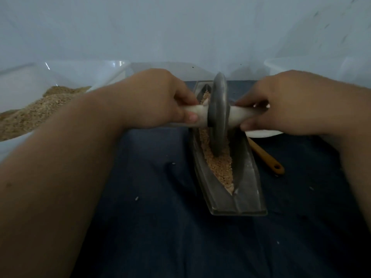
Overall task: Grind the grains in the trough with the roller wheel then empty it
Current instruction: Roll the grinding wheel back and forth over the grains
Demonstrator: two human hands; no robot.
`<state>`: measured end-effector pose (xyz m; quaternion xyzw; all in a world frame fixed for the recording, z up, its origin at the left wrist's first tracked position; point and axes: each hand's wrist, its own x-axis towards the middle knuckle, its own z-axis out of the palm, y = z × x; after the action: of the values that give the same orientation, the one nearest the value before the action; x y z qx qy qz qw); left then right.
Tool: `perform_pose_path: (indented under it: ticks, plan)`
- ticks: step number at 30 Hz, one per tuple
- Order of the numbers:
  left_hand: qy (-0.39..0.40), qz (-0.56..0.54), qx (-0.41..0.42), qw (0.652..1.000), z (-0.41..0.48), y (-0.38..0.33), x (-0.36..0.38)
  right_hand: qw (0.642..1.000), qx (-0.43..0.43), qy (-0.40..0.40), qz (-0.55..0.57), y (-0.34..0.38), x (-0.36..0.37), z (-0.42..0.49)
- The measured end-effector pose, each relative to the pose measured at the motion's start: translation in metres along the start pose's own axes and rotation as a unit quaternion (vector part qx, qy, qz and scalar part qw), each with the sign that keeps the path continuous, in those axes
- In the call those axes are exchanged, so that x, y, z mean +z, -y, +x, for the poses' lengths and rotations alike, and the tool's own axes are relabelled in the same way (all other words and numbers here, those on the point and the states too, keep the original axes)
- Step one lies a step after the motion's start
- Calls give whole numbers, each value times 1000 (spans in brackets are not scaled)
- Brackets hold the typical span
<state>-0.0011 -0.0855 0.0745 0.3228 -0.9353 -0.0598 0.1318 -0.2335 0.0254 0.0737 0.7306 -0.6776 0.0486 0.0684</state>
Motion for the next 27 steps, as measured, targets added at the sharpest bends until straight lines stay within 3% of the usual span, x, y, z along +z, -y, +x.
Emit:
perform_pose_path:
  ticks: [3, 7, 11, 15, 18, 22, 27]
  plan:
    - [24, -6, 41, 999, -8, -5, -9, 998, -14, 43, 35, 6, -11, -15]
    - [17, -22, 23, 999, -1, -2, -2, 996, 14, 41, 72, 1, -4, -13]
    - [-27, -38, -24, 999, 7, 6, 13, 995, 47, -60, 66, -3, 23, 7]
    - [-136, 34, -45, 989, 25, 4, 38, 980, 53, -189, 19, -2, 50, 31]
    - [-184, 83, -58, 978, 35, 1, 49, 972, 62, -224, 32, -5, 57, 39]
    - [-182, 119, -27, 976, 33, -3, 45, 983, 70, -170, 21, -9, 52, 37]
    - [-60, 98, 20, 993, 8, -5, 12, 999, 17, -48, 15, -9, 11, 8]
